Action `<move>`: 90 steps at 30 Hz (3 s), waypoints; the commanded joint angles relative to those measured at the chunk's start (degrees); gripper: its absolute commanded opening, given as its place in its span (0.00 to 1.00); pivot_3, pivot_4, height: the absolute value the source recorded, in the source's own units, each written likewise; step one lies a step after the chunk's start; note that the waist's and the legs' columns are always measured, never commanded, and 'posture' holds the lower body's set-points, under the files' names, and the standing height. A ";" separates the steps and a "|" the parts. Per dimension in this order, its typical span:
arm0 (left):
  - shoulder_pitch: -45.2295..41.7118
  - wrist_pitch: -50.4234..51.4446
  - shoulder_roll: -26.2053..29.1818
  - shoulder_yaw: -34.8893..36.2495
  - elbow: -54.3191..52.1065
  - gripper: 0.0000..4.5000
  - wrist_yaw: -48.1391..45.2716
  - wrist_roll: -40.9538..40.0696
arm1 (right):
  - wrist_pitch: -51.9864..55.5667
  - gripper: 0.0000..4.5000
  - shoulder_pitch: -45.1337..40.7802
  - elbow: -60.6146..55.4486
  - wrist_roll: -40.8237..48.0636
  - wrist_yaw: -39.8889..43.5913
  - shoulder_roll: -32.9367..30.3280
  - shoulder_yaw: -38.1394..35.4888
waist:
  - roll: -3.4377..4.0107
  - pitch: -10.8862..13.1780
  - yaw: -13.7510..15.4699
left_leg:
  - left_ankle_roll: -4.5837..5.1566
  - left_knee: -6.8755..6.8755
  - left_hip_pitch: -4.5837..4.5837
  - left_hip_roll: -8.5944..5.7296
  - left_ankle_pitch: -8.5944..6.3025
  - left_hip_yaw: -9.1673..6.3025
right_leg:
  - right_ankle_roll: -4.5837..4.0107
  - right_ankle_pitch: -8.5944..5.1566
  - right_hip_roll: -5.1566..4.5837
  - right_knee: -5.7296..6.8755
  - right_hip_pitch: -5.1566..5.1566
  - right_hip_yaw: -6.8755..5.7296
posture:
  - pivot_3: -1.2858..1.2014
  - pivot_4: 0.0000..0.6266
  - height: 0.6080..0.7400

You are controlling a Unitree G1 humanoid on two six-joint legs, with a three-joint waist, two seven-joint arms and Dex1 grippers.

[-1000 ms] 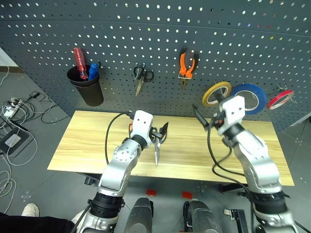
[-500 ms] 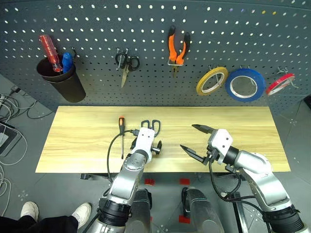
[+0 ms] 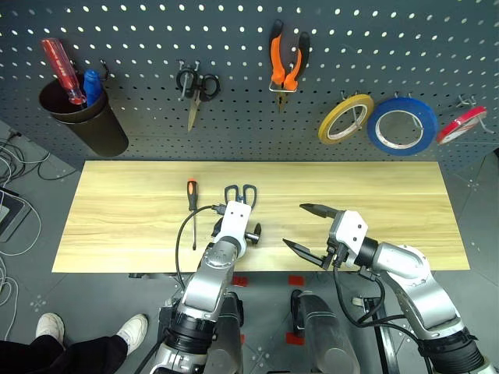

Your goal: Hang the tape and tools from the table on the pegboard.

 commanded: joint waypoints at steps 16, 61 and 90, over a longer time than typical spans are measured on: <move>-0.74 0.09 1.39 1.79 1.81 0.22 0.16 0.80 | -2.79 1.00 -2.97 3.52 0.20 0.42 2.00 0.29 | -0.06 0.45 0.01 | -0.13 -0.04 -0.01 0.10 0.05 0.01 | 0.03 -0.01 -0.01 -0.01 -0.04 -0.01 | 0.54 0.70 1.00; -1.62 -6.33 15.34 4.75 0.62 0.99 -21.04 -5.38 | 6.32 1.00 0.97 -9.38 5.75 -8.50 4.02 -4.87 | -0.29 -5.07 1.14 | -0.36 -0.08 -0.44 -0.02 0.15 -0.06 | 0.06 0.02 0.04 0.00 -0.44 -0.16 | 0.54 0.61 1.00; -8.27 -6.86 16.10 1.93 12.82 0.23 -27.17 -5.91 | 9.70 1.00 2.93 -11.71 5.93 -10.79 4.90 -4.99 | -0.05 -1.51 0.86 | -0.34 -0.06 -0.40 0.01 0.14 -0.06 | 0.06 0.02 0.06 0.03 -0.47 -0.08 | 0.53 0.70 1.00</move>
